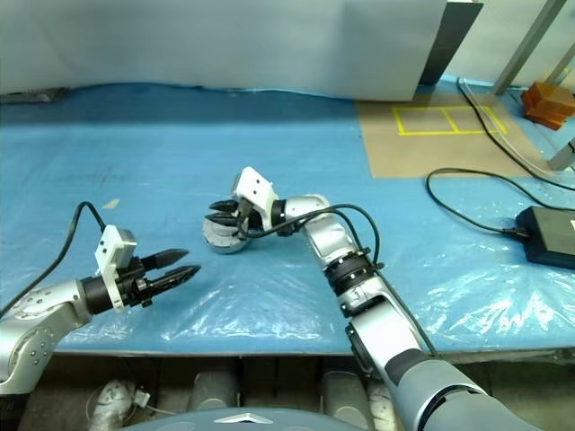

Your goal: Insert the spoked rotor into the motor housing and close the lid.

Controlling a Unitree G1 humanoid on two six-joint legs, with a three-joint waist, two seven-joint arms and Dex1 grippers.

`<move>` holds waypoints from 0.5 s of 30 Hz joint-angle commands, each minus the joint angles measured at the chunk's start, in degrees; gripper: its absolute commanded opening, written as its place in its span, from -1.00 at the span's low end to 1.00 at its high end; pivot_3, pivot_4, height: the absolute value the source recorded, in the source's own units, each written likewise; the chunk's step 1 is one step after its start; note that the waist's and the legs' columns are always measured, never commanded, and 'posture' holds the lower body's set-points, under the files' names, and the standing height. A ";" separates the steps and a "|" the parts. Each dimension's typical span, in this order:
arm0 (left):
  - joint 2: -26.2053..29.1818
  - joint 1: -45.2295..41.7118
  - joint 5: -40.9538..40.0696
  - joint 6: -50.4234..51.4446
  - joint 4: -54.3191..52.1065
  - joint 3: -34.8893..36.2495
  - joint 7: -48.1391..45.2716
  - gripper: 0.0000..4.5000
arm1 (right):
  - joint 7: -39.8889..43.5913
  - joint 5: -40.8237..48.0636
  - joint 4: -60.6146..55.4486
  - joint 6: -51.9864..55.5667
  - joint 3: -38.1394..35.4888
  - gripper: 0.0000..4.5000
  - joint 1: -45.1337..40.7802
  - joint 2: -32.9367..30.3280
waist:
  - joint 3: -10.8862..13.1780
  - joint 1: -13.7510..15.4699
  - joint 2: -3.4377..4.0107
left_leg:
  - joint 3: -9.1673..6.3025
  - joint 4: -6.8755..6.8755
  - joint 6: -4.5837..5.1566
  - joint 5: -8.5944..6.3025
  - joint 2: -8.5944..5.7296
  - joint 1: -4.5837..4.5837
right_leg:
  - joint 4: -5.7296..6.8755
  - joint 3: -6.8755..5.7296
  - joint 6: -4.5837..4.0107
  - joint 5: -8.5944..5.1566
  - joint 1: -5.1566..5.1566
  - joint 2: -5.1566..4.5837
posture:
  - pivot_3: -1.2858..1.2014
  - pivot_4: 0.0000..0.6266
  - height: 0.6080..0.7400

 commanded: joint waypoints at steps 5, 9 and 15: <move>-0.36 -0.19 0.38 -1.01 -1.03 0.02 0.00 0.24 | -3.35 -2.50 2.98 -2.06 1.12 0.01 0.17 0.87 | 0.00 0.00 0.00 | 0.00 0.00 0.00 0.00 0.00 -0.02 | -0.01 0.01 0.00 0.00 -0.02 0.00 | 0.03 -0.52 1.00; -0.47 -0.15 0.62 -1.11 -0.89 -0.11 0.02 0.24 | -4.54 -3.04 5.75 -3.21 0.87 0.01 -0.70 1.00 | 0.00 -0.02 0.00 | 0.00 0.00 0.00 0.00 0.00 -0.02 | -0.01 0.01 0.00 0.00 -0.02 0.00 | 0.03 -0.52 1.00; -0.87 -0.10 1.03 -1.20 -0.43 0.02 0.04 0.24 | -3.01 -2.18 6.76 -5.82 0.17 0.25 -0.72 0.84 | 0.00 -0.02 0.00 | 0.01 0.00 0.00 0.00 0.00 -0.02 | 0.00 0.01 0.00 0.00 -0.01 -0.01 | 0.03 -0.52 1.00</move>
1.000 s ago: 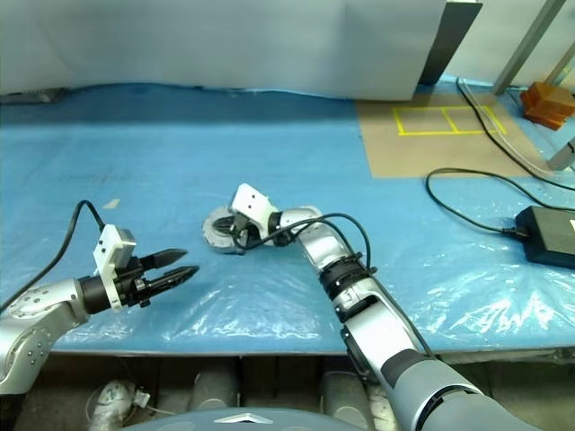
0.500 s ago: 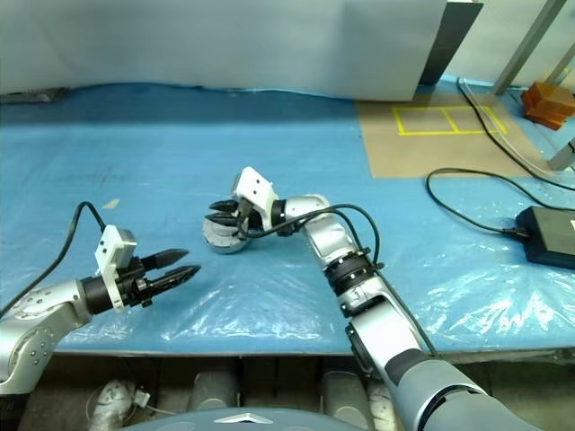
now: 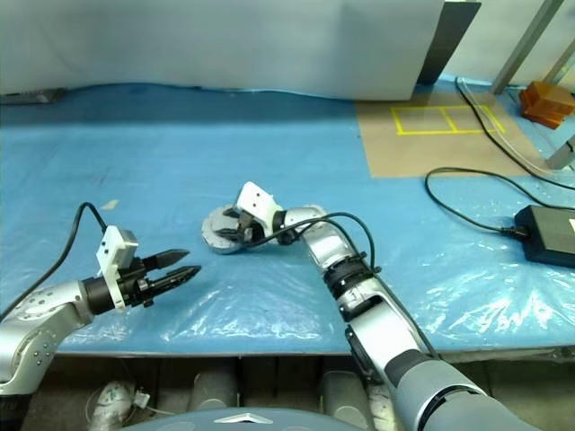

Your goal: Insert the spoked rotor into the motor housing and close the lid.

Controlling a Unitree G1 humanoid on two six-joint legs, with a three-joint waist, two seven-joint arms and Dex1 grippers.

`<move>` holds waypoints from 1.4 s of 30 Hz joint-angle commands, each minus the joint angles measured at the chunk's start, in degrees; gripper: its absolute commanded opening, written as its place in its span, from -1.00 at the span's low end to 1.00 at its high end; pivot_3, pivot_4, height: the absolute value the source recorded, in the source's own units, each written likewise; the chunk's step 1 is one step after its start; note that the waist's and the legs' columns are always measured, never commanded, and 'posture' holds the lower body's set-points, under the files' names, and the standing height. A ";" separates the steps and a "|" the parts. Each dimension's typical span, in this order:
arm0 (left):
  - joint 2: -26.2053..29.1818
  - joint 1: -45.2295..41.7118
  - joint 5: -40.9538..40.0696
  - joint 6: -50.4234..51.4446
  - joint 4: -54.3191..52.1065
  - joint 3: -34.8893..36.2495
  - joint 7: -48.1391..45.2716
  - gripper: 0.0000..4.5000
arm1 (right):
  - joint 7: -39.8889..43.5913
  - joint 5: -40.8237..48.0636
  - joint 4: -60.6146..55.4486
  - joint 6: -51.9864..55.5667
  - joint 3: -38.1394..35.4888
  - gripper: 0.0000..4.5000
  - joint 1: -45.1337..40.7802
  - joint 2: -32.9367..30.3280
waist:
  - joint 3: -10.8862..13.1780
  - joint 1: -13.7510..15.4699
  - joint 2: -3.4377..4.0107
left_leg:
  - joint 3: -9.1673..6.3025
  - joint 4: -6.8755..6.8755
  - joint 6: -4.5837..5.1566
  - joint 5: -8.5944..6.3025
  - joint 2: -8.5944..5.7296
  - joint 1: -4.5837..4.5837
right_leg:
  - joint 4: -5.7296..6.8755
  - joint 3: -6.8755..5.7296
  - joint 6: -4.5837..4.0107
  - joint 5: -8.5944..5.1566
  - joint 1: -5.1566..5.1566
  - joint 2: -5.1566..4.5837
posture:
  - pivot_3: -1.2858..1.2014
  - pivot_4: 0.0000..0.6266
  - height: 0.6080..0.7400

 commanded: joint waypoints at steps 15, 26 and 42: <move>-1.27 -0.11 0.64 -1.05 -1.36 -1.01 0.81 0.24 | -3.10 -2.34 2.30 -0.91 0.05 0.99 -0.85 1.11 | 0.00 -0.01 0.00 | 0.00 0.00 0.00 0.00 0.00 0.00 | 0.00 0.01 0.00 0.00 0.00 0.00 | 0.03 -0.52 1.00; -1.71 -0.41 0.52 -1.04 -1.20 -1.14 1.35 0.24 | -1.72 -2.67 2.23 -1.57 0.60 0.30 -0.40 0.97 | 0.00 -0.01 0.00 | 0.00 0.00 0.00 0.00 0.00 0.01 | 0.00 0.01 0.00 0.00 0.00 0.00 | 0.03 -0.52 1.00; -2.09 -1.07 0.67 -1.16 -0.58 -1.13 1.90 0.24 | -2.41 5.98 -2.99 13.15 -6.45 0.30 -2.52 4.92 | 0.01 0.00 0.01 | 0.00 -0.04 0.00 0.00 0.01 0.00 | -0.01 0.00 0.00 0.00 -0.01 0.01 | 0.03 -0.52 1.00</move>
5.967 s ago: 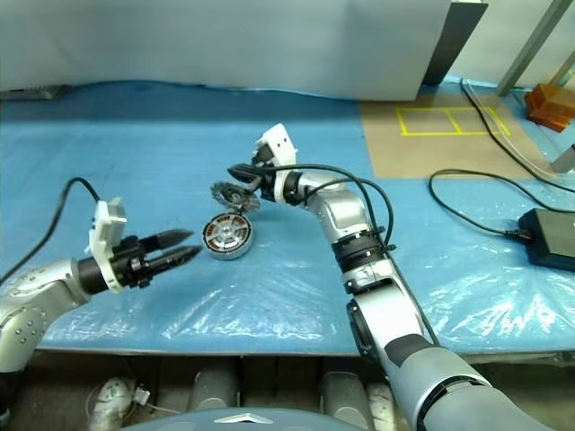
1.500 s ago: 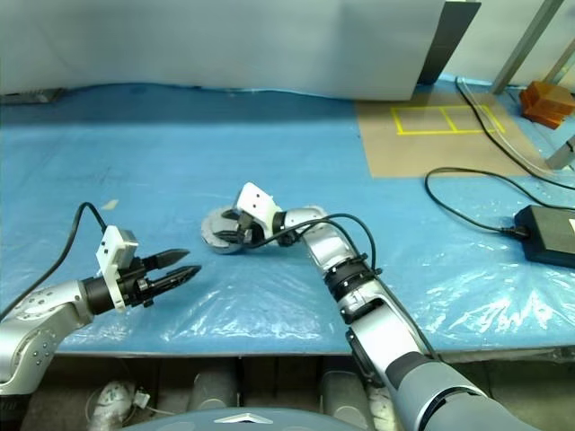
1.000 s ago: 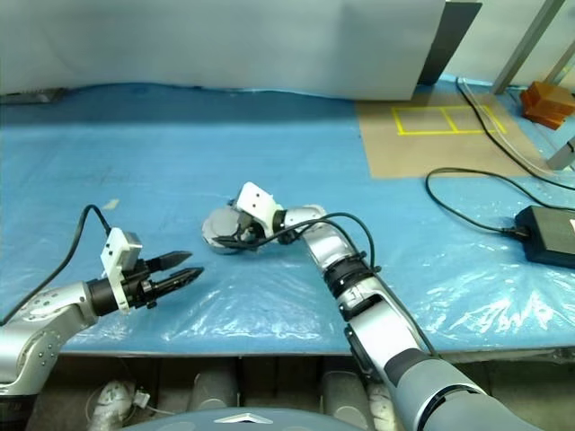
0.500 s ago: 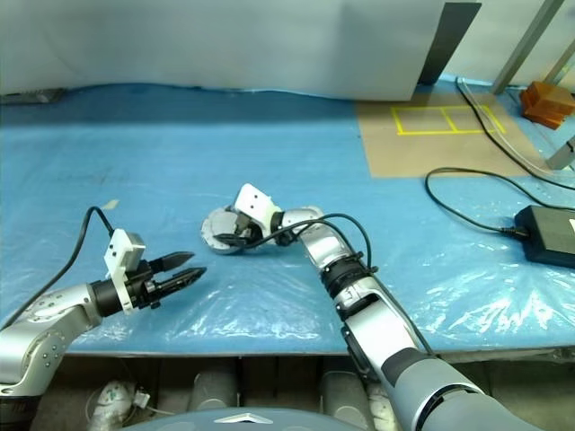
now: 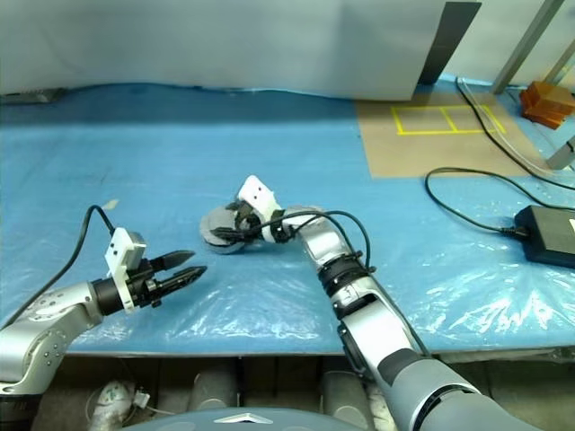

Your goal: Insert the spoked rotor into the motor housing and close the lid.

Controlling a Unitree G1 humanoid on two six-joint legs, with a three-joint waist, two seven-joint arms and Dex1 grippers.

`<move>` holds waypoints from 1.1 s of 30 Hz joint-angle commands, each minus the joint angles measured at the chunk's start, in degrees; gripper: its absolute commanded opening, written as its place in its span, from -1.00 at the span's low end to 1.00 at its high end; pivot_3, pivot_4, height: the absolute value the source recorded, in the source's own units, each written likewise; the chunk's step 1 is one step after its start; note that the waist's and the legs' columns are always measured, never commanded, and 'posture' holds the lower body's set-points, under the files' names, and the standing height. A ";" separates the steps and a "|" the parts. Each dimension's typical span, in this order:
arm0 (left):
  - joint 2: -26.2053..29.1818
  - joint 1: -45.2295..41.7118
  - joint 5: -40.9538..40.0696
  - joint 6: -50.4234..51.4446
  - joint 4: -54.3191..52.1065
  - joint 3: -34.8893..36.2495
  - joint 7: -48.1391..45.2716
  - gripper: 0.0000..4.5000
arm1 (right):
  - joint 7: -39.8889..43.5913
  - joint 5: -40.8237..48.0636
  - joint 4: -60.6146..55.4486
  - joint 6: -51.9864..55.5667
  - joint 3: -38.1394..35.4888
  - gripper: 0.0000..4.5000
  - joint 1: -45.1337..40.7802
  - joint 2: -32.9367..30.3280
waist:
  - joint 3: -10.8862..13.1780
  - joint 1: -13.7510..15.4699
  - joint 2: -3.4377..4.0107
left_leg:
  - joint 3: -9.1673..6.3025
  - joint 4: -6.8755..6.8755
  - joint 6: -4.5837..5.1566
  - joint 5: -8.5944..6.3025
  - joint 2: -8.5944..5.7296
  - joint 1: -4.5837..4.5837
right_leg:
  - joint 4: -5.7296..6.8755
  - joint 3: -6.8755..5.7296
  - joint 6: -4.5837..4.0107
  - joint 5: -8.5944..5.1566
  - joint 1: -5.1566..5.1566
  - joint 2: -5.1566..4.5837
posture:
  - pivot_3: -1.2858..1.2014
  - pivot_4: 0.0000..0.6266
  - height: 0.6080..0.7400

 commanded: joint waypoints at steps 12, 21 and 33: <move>-0.98 -0.81 -1.00 -0.32 -0.91 0.89 0.70 0.24 | -4.27 -3.73 -2.59 -2.91 3.78 0.30 1.05 1.74 | 0.01 -0.07 0.01 | 0.02 -0.08 -0.01 0.00 -0.01 0.00 | -0.05 0.00 0.00 0.00 -0.03 0.00 | 0.03 -0.52 1.00; -0.89 -0.55 -0.77 -0.40 -1.14 0.67 0.69 0.24 | -3.90 -4.45 2.15 -5.20 3.13 0.30 -0.33 -0.08 | 0.01 -0.04 0.01 | 0.03 -0.08 -0.01 0.00 -0.02 0.02 | -0.01 0.01 0.00 0.00 -0.02 -0.01 | 0.03 -0.52 1.00; -1.05 -1.03 -0.65 -0.39 -1.04 0.09 0.65 0.24 | -2.16 -6.44 5.41 -9.04 5.42 0.30 1.93 -1.48 | 0.00 -0.04 0.01 | 0.03 -0.06 0.00 0.00 -0.02 0.11 | 0.01 0.02 -0.01 -0.01 0.06 -0.02 | 0.03 -0.52 1.00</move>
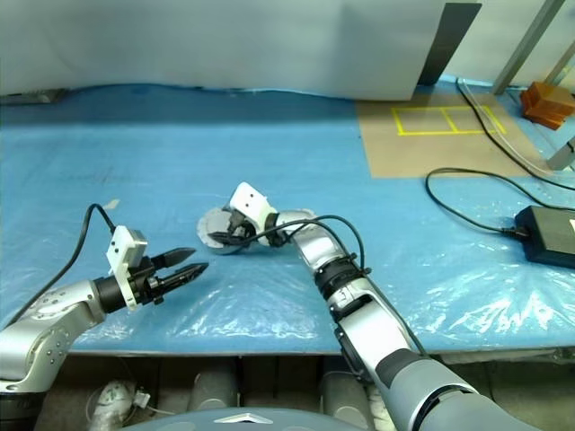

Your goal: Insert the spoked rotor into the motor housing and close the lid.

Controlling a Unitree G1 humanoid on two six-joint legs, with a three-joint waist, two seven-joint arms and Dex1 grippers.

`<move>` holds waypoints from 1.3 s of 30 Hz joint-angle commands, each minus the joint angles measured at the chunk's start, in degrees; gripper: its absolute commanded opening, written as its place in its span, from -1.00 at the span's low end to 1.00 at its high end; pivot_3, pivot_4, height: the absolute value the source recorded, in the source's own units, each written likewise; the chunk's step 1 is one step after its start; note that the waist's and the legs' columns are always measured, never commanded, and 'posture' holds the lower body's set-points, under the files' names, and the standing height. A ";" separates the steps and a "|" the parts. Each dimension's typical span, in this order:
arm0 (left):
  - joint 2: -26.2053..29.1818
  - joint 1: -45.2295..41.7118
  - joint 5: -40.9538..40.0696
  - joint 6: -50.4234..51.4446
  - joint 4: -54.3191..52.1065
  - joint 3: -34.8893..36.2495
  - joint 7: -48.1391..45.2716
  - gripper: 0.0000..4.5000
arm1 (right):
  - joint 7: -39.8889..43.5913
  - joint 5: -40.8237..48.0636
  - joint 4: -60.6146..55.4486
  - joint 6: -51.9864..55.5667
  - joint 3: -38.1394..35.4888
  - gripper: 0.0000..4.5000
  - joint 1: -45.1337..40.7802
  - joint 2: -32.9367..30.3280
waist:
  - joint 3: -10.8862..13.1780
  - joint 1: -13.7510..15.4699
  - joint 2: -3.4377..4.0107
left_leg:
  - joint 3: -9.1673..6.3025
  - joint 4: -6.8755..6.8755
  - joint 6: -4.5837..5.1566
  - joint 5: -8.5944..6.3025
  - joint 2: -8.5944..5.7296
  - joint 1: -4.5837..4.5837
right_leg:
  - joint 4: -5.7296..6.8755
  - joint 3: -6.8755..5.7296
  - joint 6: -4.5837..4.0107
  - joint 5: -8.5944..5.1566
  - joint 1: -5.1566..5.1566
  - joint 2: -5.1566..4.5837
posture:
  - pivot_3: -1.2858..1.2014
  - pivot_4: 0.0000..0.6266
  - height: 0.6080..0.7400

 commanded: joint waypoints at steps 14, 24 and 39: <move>-1.58 -3.55 0.56 -0.89 0.50 -0.63 1.76 0.24 | -2.13 -2.46 6.78 -1.98 0.63 0.30 1.65 -1.44 | -0.05 0.14 0.16 | 0.03 -0.01 0.02 -0.01 -0.03 0.32 | -0.03 0.03 -0.01 -0.02 0.33 -0.04 | 0.03 -0.52 1.00; -1.84 -8.41 3.04 -1.67 5.15 -1.86 2.05 0.24 | -4.94 -7.17 8.37 -2.42 4.87 0.30 3.23 -3.09 | -0.18 0.05 0.59 | 0.03 -0.06 0.04 -0.02 -0.06 0.66 | -0.08 0.08 0.00 -0.04 0.64 -0.06 | 0.03 -0.52 1.00; -3.65 -11.82 6.95 -4.37 9.70 -4.30 3.15 0.24 | -2.99 -2.65 7.93 6.56 0.66 0.30 1.75 -2.76 | -0.26 0.41 0.86 | 0.03 -0.51 0.26 -0.16 -0.18 0.73 | -0.19 0.05 0.23 -0.18 0.66 -0.18 | 0.03 -0.52 1.00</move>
